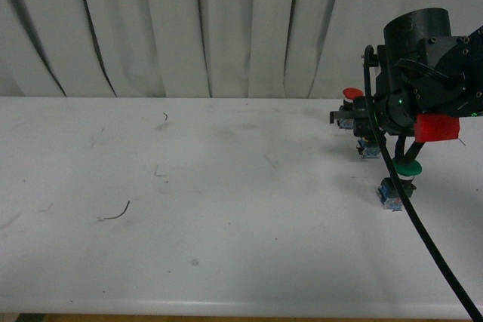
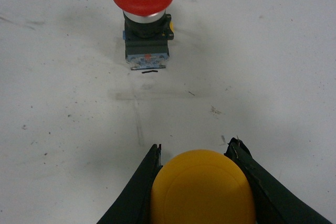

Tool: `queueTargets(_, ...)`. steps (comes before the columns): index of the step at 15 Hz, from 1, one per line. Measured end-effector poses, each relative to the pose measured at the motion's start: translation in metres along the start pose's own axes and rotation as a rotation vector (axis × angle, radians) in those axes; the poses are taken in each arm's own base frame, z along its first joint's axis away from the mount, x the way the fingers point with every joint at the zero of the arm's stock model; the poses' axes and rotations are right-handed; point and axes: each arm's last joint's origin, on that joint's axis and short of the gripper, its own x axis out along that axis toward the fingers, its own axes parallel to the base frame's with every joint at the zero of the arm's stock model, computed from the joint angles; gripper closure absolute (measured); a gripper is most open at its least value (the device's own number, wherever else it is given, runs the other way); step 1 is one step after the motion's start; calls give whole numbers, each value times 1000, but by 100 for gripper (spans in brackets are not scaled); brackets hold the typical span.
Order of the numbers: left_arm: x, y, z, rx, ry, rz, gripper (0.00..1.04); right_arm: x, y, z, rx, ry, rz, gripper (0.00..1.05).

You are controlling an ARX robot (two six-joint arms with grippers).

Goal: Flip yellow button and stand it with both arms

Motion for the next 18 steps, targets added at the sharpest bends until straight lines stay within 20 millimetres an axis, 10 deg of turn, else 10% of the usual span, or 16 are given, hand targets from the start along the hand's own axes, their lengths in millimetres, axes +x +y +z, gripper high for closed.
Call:
queueTargets(14,0,0,0,0,0,0,7,11,-8,-5,29,46,-22,69)
queueTargets(18,0,0,0,0,0,0,7,11,-7,-4,32,38,-14,23)
